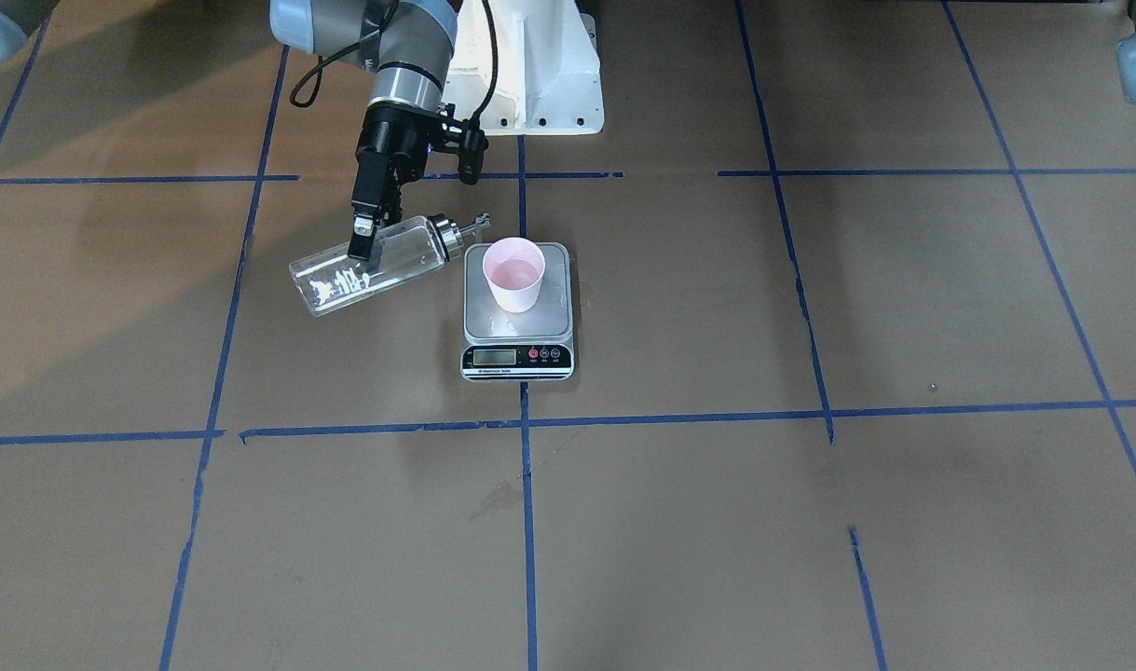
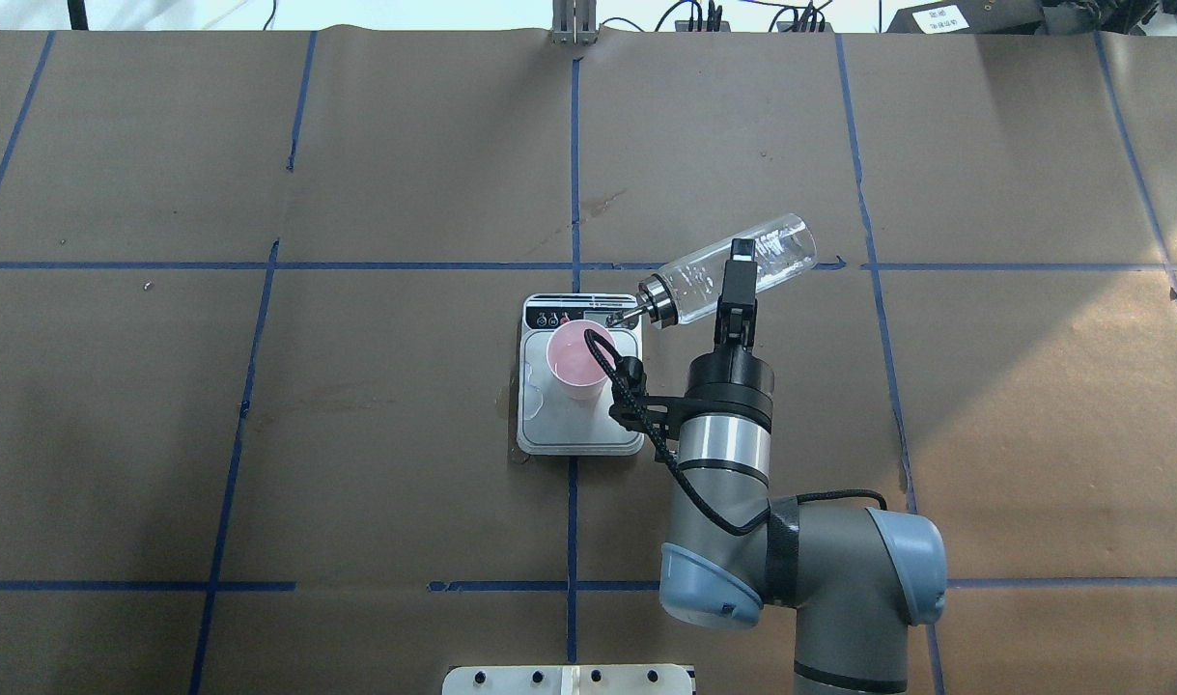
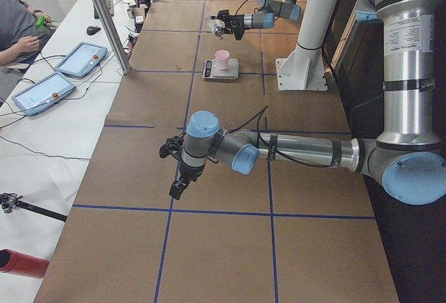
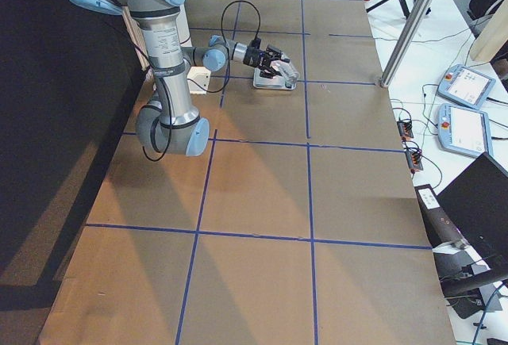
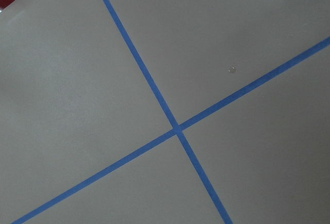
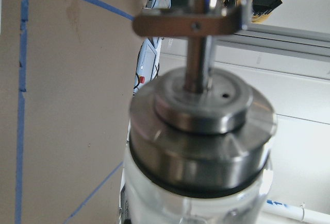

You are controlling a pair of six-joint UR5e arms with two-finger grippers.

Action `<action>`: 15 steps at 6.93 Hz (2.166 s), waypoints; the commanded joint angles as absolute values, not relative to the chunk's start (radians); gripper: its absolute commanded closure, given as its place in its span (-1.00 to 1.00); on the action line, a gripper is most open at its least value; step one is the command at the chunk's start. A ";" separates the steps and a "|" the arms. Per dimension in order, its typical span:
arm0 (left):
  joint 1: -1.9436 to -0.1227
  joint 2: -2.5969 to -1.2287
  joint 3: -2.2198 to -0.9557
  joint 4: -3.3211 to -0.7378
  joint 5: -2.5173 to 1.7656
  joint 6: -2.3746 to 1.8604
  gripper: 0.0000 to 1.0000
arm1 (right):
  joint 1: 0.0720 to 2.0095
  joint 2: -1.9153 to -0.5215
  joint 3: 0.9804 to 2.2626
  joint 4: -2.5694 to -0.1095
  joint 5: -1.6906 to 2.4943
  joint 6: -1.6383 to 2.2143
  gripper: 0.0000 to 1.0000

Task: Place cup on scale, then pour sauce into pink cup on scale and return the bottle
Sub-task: 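Tilt the dispenser spout down into the pink cup with the right gripper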

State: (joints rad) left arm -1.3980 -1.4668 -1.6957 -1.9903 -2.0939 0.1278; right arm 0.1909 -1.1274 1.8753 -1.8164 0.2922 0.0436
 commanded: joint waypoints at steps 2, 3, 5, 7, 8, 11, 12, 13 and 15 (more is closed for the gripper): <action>-1.402 -1.476 -1.667 -2.026 -2.094 0.124 -1.00 | 0.212 -1.126 1.870 -1.818 0.232 -0.147 1.00; -1.402 -1.476 -1.666 -2.026 -2.094 0.124 -1.00 | 0.213 -1.126 1.868 -1.818 0.221 -0.182 1.00; -1.402 -1.476 -1.666 -2.026 -2.094 0.124 -1.00 | 0.222 -1.126 1.864 -1.818 0.200 -0.283 1.00; -1.404 -1.477 -1.667 -2.025 -2.095 0.123 -1.00 | 0.225 -1.124 1.864 -1.816 0.184 -0.344 1.00; -1.402 -1.479 -1.667 -2.025 -2.094 0.123 -1.00 | 0.224 -1.123 1.862 -1.804 0.192 -0.328 1.00; -1.404 -1.485 -1.674 -2.023 -2.095 0.120 -1.00 | 0.207 -1.127 1.821 -1.804 0.224 0.049 1.00; -1.405 -1.486 -1.675 -2.023 -2.095 0.118 -1.00 | 0.201 -1.126 1.821 -1.802 0.253 0.168 1.00; -1.405 -1.486 -1.681 -2.023 -2.095 0.118 -1.00 | 0.196 -1.126 1.824 -1.781 0.277 0.236 1.00; -1.410 -1.486 -1.683 -2.022 -2.097 0.118 -1.00 | 0.186 -1.140 1.816 -1.621 0.320 0.336 1.00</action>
